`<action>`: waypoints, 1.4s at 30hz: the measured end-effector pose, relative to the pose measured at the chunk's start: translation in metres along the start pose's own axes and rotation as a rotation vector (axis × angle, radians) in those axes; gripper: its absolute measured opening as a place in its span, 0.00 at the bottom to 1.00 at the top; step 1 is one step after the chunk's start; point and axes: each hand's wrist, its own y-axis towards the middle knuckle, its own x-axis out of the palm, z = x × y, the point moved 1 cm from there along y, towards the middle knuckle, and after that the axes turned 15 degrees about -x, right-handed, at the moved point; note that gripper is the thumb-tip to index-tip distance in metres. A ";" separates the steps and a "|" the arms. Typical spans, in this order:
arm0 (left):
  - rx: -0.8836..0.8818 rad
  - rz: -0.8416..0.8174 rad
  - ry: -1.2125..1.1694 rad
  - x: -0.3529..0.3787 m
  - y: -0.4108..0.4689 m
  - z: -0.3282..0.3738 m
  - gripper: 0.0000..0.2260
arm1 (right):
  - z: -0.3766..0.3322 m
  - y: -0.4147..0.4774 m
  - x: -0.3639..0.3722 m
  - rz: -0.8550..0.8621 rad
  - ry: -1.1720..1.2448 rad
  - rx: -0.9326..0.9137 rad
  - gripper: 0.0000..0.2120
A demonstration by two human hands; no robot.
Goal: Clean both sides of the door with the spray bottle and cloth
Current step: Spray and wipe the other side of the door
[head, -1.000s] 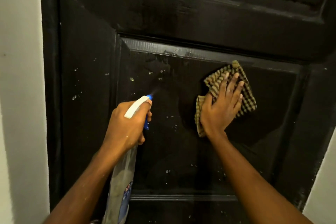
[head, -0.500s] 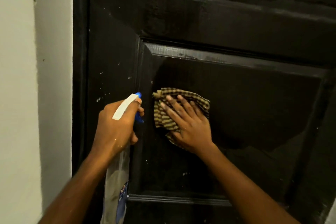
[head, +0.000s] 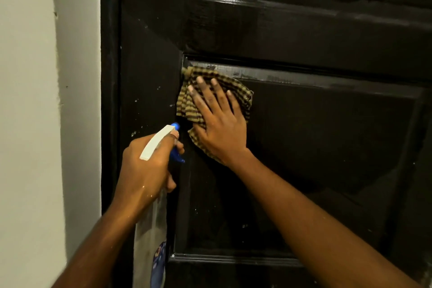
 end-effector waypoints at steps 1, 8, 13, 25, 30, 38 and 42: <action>-0.005 0.001 0.003 0.000 0.000 -0.002 0.15 | -0.003 -0.007 0.004 -0.009 0.000 -0.076 0.34; -0.008 0.013 0.023 0.000 0.004 -0.005 0.15 | 0.031 -0.009 0.002 0.013 -0.052 -0.334 0.30; -0.008 0.031 0.024 0.007 0.003 0.004 0.15 | 0.036 0.034 -0.009 0.059 -0.019 -0.114 0.31; -0.039 -0.034 0.030 0.078 -0.011 0.033 0.13 | 0.139 -0.069 -0.028 0.174 0.043 -0.024 0.31; -0.007 -0.102 0.034 0.134 -0.019 0.044 0.16 | 0.193 -0.123 -0.038 0.210 0.104 0.079 0.30; -0.041 -0.254 0.036 0.219 -0.028 0.051 0.14 | 0.281 -0.215 -0.056 0.294 0.142 0.417 0.28; -0.038 -0.311 0.025 0.252 -0.033 0.051 0.14 | 0.302 -0.239 -0.055 0.347 0.176 0.625 0.30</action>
